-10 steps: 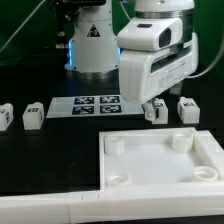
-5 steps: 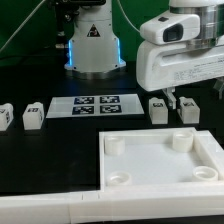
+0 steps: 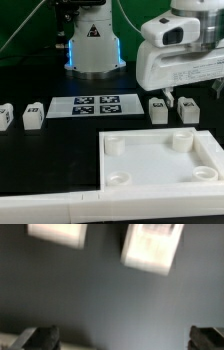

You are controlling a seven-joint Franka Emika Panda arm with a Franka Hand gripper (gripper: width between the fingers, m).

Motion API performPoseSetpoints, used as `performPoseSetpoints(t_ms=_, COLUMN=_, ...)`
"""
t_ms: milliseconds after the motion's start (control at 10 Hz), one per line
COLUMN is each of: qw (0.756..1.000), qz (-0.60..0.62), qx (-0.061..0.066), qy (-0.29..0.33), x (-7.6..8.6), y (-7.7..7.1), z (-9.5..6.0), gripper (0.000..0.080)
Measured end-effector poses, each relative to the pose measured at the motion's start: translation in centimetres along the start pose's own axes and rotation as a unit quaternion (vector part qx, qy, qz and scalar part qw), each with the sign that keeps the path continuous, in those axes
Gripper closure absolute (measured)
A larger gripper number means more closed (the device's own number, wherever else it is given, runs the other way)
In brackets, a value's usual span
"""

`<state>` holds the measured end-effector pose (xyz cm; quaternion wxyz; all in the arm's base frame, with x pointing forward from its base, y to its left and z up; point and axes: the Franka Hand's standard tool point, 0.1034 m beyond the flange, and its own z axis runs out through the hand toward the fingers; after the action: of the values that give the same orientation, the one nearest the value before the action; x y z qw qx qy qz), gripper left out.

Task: Assemble one leg

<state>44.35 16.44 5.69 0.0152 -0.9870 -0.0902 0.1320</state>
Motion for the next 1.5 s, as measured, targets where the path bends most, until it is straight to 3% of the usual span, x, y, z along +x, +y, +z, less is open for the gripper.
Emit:
performPoseSetpoints(t_ms=100, qw=1.0, qz=0.009, qx=0.007, qy=-0.023, x=0.4, y=-0.1, z=0.0, gripper=0.0151)
performPoseSetpoints(t_ms=200, qw=0.995, qz=0.025, qx=0.018, qy=-0.1, x=-1.0, y=-0.2, z=0.3, gripper=0.0151)
performPoseSetpoints(t_ms=300, qw=0.984, qz=0.037, qx=0.034, qy=-0.172, x=-1.0, y=-0.4, z=0.3, gripper=0.0151)
performPoseSetpoints(t_ms=400, qw=0.977, qz=0.035, qx=0.038, qy=-0.209, x=-0.5, y=-0.5, z=0.5, gripper=0.0151)
performPoseSetpoints(t_ms=500, qw=0.963, qz=0.031, qx=0.039, qy=-0.264, x=-1.0, y=-0.6, z=0.7, gripper=0.0151)
performPoseSetpoints(t_ms=900, qw=0.957, qz=0.036, qx=0.039, qy=-0.286, x=-0.8, y=-0.7, z=1.4, gripper=0.0151)
performPoseSetpoints(t_ms=1300, qw=0.946, qz=0.079, qx=0.026, qy=-0.314, x=-2.1, y=-1.6, z=3.7, gripper=0.0151)
performPoseSetpoints(t_ms=1500, qw=0.94, qz=0.087, qx=0.027, qy=-0.329, x=-2.6, y=-1.7, z=4.9, gripper=0.0151)
